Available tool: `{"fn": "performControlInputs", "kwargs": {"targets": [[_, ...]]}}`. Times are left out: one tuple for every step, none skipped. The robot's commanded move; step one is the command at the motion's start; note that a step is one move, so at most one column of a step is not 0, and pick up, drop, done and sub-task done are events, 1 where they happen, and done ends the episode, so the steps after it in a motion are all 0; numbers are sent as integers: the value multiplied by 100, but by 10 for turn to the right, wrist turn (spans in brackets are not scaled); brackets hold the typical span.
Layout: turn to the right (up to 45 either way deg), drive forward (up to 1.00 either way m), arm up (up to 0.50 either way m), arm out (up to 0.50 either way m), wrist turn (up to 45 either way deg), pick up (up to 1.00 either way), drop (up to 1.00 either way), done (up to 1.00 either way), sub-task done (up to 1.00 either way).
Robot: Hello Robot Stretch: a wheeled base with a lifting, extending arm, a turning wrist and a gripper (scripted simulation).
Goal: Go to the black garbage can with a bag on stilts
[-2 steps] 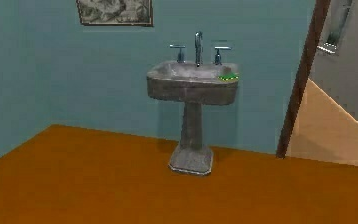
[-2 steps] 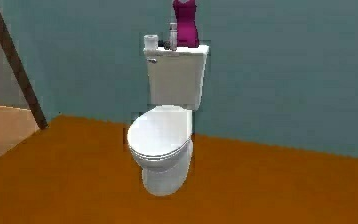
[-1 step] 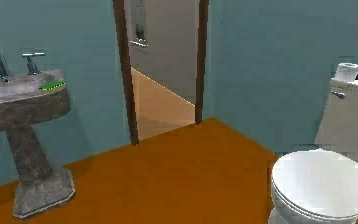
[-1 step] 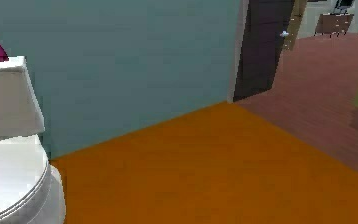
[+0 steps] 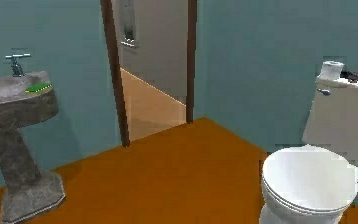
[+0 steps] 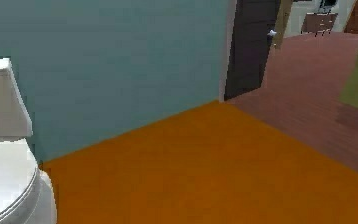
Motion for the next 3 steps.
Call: {"fn": "performControlInputs", "kwargs": {"targets": [[0,75,0,0,0,0,0,0,0],[0,100,0,0,0,0,0,0,0],[60,0,0,0,0,0,0,0,0]]}}
